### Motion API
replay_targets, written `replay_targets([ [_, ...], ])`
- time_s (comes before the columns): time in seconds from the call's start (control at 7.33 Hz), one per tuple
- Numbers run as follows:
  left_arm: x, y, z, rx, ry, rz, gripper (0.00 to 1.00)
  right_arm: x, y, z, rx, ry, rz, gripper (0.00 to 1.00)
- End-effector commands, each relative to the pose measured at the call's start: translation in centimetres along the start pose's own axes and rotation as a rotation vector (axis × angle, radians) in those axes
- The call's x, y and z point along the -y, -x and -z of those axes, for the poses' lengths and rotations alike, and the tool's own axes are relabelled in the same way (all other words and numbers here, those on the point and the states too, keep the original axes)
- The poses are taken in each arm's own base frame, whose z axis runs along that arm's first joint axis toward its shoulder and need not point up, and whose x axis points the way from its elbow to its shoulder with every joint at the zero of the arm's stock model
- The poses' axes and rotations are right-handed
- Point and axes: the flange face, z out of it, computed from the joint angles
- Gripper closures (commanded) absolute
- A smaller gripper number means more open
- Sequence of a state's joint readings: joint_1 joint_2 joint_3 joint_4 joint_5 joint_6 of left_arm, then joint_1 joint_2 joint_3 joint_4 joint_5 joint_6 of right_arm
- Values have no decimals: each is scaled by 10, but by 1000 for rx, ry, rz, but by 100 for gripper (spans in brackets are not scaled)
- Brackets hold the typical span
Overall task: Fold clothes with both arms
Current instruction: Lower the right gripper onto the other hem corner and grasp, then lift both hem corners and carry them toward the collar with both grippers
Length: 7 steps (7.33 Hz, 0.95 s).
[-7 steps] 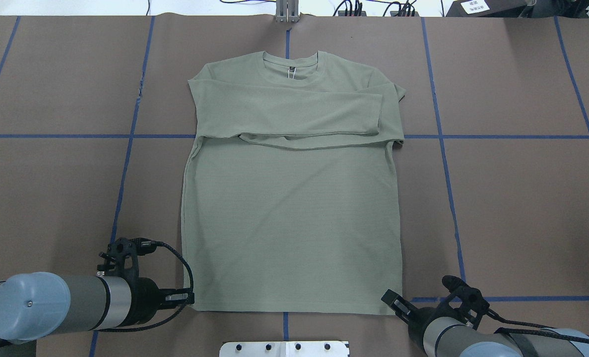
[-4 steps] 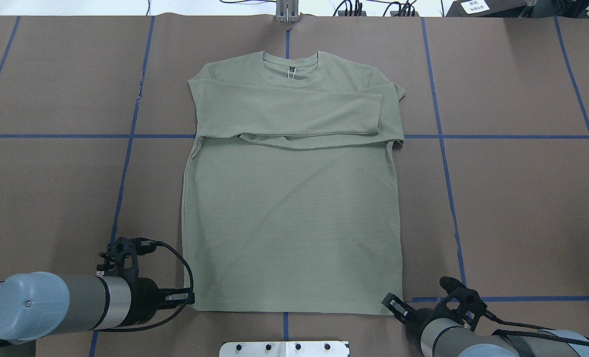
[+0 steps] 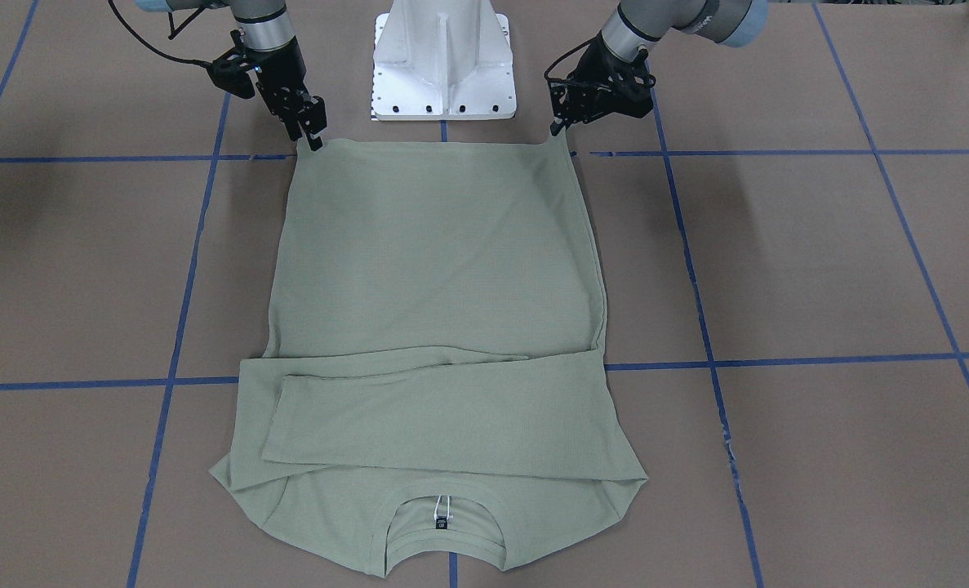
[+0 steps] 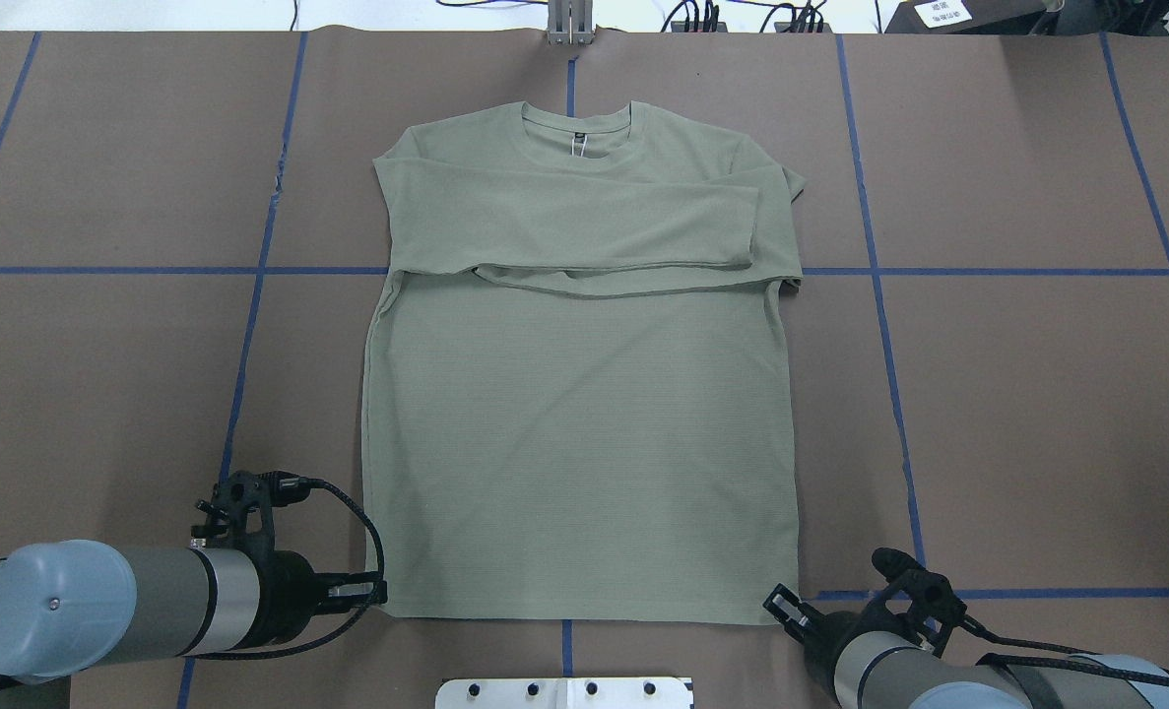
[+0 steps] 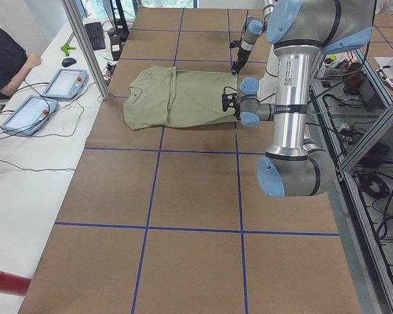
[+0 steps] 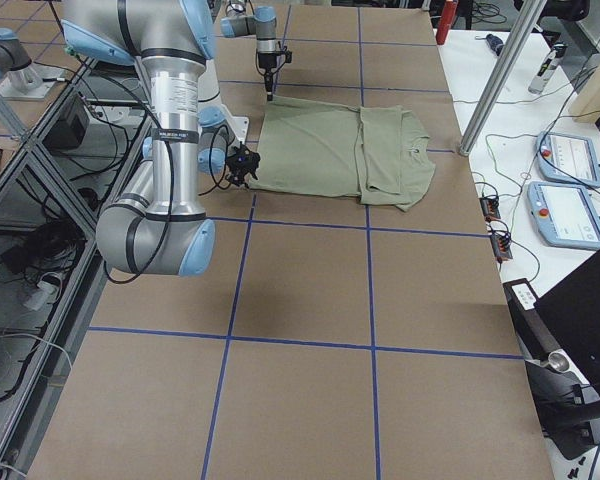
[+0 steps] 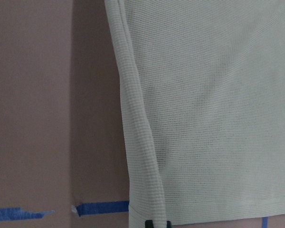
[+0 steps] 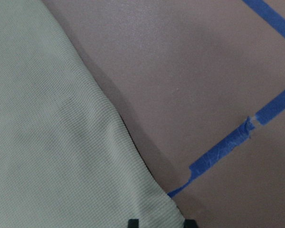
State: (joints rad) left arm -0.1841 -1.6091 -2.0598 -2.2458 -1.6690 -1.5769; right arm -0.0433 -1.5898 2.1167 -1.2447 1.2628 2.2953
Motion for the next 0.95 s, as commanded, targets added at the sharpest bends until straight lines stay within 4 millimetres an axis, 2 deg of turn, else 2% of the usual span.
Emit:
replay_targets([
  [0.0, 0, -3, 4, -9, 0, -1, 100, 2, -1, -1, -4, -6, 1, 100],
  [0.14, -1, -6, 7, -17, 0, -2, 100, 4, 1, 0, 0, -9, -1, 100],
  [0.27, -1, -10, 17, -29, 0, -2, 100, 12, 11, 14, 16, -8, -8, 100],
  [0.41, -3, -15, 31, -37, 60, -5, 100, 15, 23, 45, -18, -19, 4, 100],
  [0.55, 16, -25, 58, -27, 88, 15, 100, 25, 34, 89, -67, 4, -4, 100],
  [0.68, 20, -40, 98, -30, 126, 25, 100, 33, 44, 142, -83, 54, -10, 100],
  [0.82, 19, -59, 152, -39, 189, 38, 100, 43, 47, 195, -123, 112, -19, 100],
])
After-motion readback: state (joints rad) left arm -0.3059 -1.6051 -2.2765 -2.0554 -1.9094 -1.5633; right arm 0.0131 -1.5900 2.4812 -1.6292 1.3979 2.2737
